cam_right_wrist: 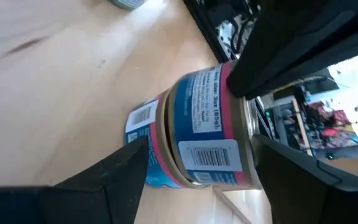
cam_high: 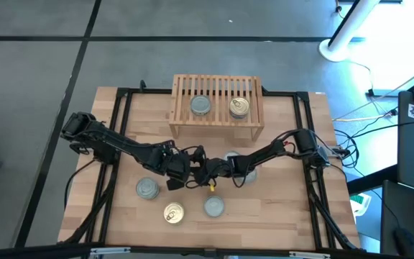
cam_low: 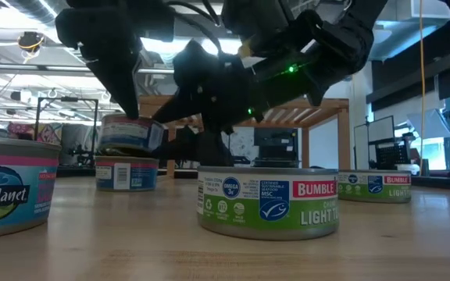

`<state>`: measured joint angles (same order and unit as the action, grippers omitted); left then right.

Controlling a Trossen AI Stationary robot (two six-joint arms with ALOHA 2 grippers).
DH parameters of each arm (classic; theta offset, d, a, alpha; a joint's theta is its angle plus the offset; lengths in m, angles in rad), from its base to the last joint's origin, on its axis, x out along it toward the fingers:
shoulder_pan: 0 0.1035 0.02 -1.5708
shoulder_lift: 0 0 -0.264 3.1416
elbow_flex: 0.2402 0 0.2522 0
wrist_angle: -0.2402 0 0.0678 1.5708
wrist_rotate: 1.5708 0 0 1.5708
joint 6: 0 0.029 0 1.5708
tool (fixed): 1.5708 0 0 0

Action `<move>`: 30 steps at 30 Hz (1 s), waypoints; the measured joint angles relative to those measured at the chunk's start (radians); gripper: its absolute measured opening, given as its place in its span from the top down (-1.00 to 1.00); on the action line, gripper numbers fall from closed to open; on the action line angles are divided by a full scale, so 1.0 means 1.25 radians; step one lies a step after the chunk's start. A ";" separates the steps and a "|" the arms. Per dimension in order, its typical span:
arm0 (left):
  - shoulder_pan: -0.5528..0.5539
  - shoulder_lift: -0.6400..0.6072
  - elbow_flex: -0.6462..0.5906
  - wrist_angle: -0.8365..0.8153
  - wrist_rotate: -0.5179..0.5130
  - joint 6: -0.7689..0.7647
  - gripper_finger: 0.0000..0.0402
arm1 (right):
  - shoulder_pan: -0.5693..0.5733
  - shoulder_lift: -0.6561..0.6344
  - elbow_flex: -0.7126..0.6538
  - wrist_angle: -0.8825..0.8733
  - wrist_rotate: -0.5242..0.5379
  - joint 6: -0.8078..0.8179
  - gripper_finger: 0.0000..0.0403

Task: Stack canned seafood by type on shelf
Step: Stack the blue pink tuna can on top of the blue pink tuna can on the shelf

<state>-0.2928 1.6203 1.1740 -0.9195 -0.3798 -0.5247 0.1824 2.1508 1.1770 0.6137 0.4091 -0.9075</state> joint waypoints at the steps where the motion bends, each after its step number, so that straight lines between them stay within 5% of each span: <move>1: 0.000 0.000 0.000 0.001 0.000 0.000 1.00 | 0.000 0.001 -0.001 0.008 0.013 -0.001 -0.39; 30: 0.000 0.000 0.043 0.030 0.006 0.022 1.00 | 0.000 0.006 0.000 0.028 0.045 -0.014 -0.31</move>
<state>-0.2928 1.6199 1.2278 -0.8825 -0.3717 -0.4976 0.1825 2.1586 1.1767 0.6486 0.4658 -0.9253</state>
